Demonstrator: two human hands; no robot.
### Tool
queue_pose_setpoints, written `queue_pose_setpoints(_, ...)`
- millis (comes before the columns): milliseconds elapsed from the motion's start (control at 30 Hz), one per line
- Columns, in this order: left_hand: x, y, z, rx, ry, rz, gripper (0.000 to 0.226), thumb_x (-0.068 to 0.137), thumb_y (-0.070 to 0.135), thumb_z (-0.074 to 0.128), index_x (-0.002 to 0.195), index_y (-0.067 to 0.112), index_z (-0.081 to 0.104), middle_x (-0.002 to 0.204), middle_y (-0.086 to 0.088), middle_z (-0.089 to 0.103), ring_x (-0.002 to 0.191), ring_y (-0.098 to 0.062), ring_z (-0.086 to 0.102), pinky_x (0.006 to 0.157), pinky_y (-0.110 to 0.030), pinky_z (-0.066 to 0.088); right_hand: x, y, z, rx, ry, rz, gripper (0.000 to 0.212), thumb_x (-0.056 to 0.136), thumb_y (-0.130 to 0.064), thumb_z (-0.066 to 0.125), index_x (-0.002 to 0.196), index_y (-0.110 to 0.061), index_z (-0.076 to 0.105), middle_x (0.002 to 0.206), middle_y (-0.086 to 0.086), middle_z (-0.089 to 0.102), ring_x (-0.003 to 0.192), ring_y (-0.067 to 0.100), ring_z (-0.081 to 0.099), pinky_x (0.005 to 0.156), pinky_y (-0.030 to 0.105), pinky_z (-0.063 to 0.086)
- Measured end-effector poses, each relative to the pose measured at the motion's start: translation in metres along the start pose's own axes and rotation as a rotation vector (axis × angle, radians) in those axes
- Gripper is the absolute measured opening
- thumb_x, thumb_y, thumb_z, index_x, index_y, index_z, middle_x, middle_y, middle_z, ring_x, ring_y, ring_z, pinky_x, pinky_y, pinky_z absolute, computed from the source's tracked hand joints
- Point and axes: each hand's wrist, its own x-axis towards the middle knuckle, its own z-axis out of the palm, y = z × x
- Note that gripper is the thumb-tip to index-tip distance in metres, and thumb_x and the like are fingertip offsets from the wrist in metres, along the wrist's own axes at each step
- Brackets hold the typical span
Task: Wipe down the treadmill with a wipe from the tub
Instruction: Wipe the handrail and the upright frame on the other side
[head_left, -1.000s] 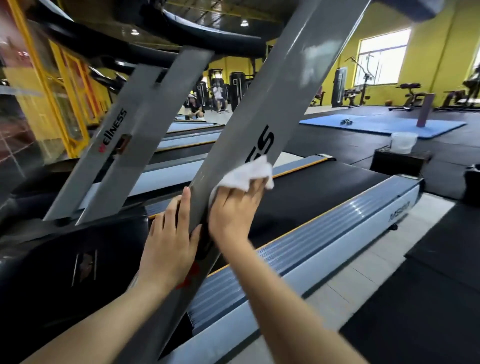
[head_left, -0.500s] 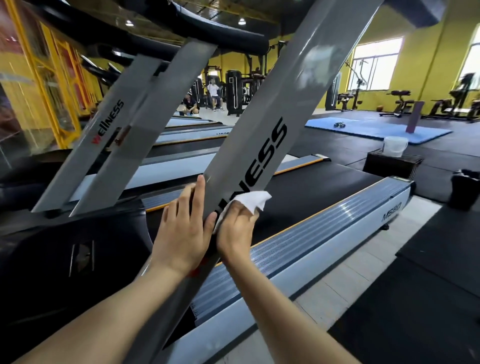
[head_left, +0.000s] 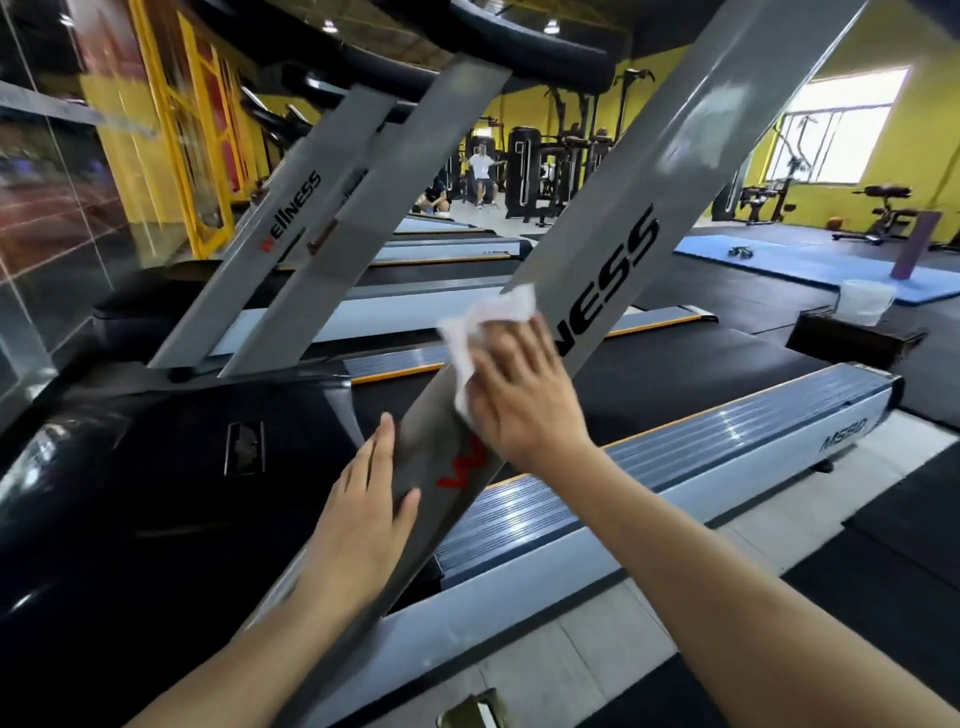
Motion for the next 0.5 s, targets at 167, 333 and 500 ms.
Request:
queue_pose_setpoints(167, -0.013, -0.006, 0.007, -0.073, 0.005, -0.127, 0.078, 0.095, 0.017, 0.065, 0.16, 0.011, 0.022, 0.153, -0.014, 0.04, 0.14, -0.032, 0.041, 0.118, -0.046, 0.036, -0.01, -0.023, 0.012, -0.128, -0.252, -0.531, 0.055, 0.102, -0.035, 0.043, 0.15, -0.01, 0.045, 0.149, 0.014, 0.05, 0.141, 0.034, 0.042, 0.125, 0.047, 0.019)
queue_pose_setpoints(333, -0.019, 0.002, 0.006, -0.059, 0.039, -0.116, 0.07, 0.101, 0.026, 0.055, 0.16, 0.012, 0.021, 0.156, -0.012, 0.038, 0.142, -0.029, 0.038, 0.117, -0.042, 0.034, 0.036, 0.028, -0.009, -0.239, -0.038, 0.044, 0.055, 0.105, -0.032, 0.032, 0.156, -0.012, 0.036, 0.161, 0.012, 0.034, 0.152, 0.03, 0.025, 0.126, 0.049, 0.011)
queue_pose_setpoints(500, -0.018, -0.002, 0.007, -0.043, 0.028, -0.089, 0.07, 0.1, 0.025, 0.055, 0.161, 0.013, 0.02, 0.157, -0.01, 0.035, 0.144, -0.027, 0.035, 0.119, -0.043, 0.034, 0.006, -0.036, 0.015, -0.114, -0.009, 0.146, 0.061, 0.1, -0.034, 0.039, 0.157, -0.013, 0.033, 0.153, 0.022, 0.043, 0.147, 0.042, 0.028, 0.125, 0.055, 0.009)
